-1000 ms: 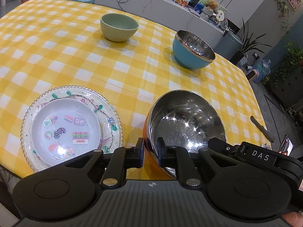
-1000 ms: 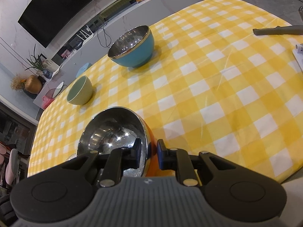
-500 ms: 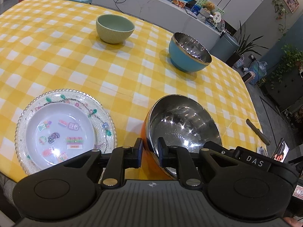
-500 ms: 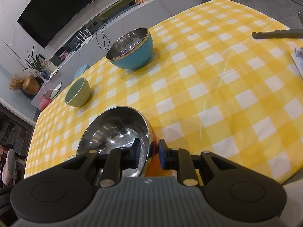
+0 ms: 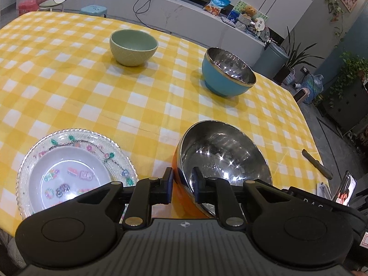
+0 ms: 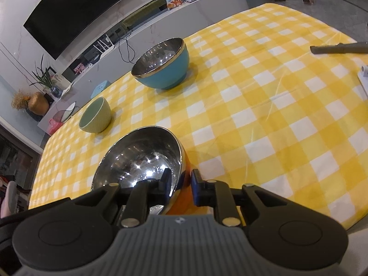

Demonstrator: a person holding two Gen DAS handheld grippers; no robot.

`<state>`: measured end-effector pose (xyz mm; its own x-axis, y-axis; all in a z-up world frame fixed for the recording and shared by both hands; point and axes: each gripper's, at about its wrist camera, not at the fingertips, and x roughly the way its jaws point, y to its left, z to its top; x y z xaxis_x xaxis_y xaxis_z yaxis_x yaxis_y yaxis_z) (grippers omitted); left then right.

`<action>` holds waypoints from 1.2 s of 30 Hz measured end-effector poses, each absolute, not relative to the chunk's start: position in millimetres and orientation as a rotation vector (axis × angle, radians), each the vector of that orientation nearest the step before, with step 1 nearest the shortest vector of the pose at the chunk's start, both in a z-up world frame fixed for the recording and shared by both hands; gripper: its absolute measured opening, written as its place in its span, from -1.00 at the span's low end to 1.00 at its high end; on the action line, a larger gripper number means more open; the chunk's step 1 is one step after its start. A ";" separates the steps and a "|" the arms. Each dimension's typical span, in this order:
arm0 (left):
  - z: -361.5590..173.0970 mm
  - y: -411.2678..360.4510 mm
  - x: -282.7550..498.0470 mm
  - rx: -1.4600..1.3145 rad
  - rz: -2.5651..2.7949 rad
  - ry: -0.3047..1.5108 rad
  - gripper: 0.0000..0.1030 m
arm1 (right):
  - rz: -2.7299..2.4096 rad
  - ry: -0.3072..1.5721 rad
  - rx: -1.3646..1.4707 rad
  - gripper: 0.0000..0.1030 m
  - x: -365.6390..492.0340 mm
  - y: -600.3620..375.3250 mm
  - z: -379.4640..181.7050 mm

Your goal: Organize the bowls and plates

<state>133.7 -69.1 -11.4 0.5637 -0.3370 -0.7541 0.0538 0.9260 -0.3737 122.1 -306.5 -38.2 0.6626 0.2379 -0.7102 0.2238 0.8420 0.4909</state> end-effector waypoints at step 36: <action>33.5 -89.4 258.0 -0.250 -0.322 0.793 -0.20 | 0.072 0.643 0.625 -0.32 262.3 -342.6 -19.1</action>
<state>258.0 -89.4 33.5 0.6577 -0.3734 -0.6542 0.1880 0.9224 -0.3375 262.3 -342.6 -19.1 0.8045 0.2503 -0.5386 0.1248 0.8153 0.5654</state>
